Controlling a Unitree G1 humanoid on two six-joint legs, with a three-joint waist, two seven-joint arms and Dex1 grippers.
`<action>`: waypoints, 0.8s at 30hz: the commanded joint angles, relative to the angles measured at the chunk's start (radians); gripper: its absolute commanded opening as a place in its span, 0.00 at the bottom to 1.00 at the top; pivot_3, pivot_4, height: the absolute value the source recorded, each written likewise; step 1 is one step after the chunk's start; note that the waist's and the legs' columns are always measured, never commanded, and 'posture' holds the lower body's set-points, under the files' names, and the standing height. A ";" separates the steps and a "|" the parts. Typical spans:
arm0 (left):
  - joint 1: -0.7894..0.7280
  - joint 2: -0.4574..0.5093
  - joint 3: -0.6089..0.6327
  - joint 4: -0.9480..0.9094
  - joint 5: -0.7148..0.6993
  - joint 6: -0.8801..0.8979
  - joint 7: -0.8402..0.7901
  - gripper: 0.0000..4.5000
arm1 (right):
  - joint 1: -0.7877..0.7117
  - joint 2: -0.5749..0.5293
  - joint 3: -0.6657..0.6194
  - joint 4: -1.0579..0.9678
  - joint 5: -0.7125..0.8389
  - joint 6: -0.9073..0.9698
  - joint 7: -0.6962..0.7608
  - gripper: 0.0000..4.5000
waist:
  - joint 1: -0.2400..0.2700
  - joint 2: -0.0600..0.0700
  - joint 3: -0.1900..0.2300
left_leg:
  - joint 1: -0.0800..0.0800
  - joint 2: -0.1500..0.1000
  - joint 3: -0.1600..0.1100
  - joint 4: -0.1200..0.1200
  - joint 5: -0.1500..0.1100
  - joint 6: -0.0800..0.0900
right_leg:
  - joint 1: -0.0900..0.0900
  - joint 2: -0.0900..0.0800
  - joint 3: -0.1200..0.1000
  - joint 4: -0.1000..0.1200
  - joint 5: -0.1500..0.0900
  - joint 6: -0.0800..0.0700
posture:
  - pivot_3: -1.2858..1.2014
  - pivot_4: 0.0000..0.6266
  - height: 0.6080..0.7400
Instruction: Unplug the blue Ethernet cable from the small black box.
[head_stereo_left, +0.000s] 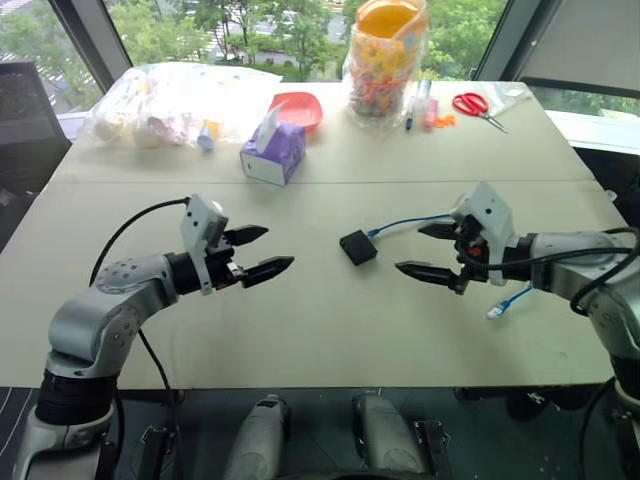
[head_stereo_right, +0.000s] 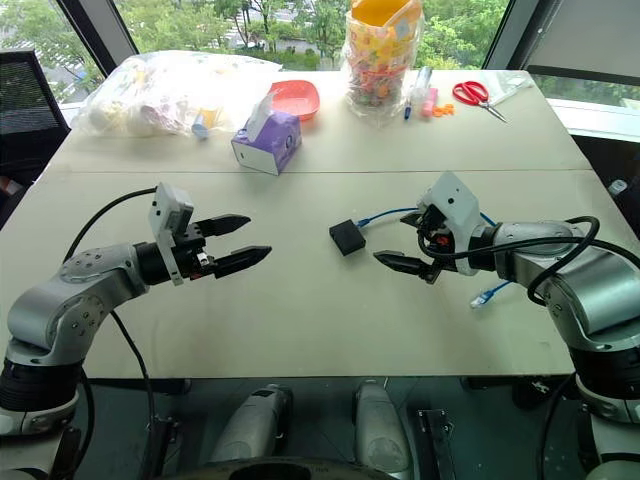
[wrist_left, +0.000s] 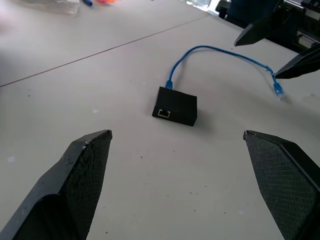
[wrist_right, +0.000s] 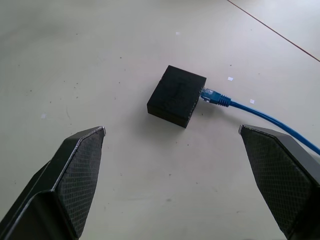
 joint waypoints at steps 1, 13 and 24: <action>-0.015 0.011 0.018 -0.011 0.001 -0.027 -0.010 0.98 | -0.020 -0.015 -0.006 -0.010 -0.014 -0.029 0.011 1.00 | 0.000 0.000 0.000 | 0.000 0.000 0.000 0.000 0.000 0.000 | 0.000 0.000 0.000 0.000 0.000 0.000 | 0.52 0.24 1.00; -0.028 0.027 0.005 -0.007 0.007 -0.018 -0.021 0.98 | -0.065 -0.022 0.033 0.040 -0.074 -0.082 0.051 1.00 | -0.001 0.000 0.000 | 0.000 0.000 0.000 0.000 0.000 0.000 | 0.000 0.000 0.000 0.000 0.000 0.000 | 0.52 0.24 1.00; -0.011 0.060 -0.024 -0.015 0.059 -0.046 -0.059 0.98 | -0.319 0.013 0.280 0.451 -0.325 -0.402 0.277 1.00 | -0.009 0.000 0.000 | 0.000 0.000 0.000 0.000 0.000 0.000 | 0.000 0.000 0.000 0.000 0.000 0.000 | 0.52 0.24 1.00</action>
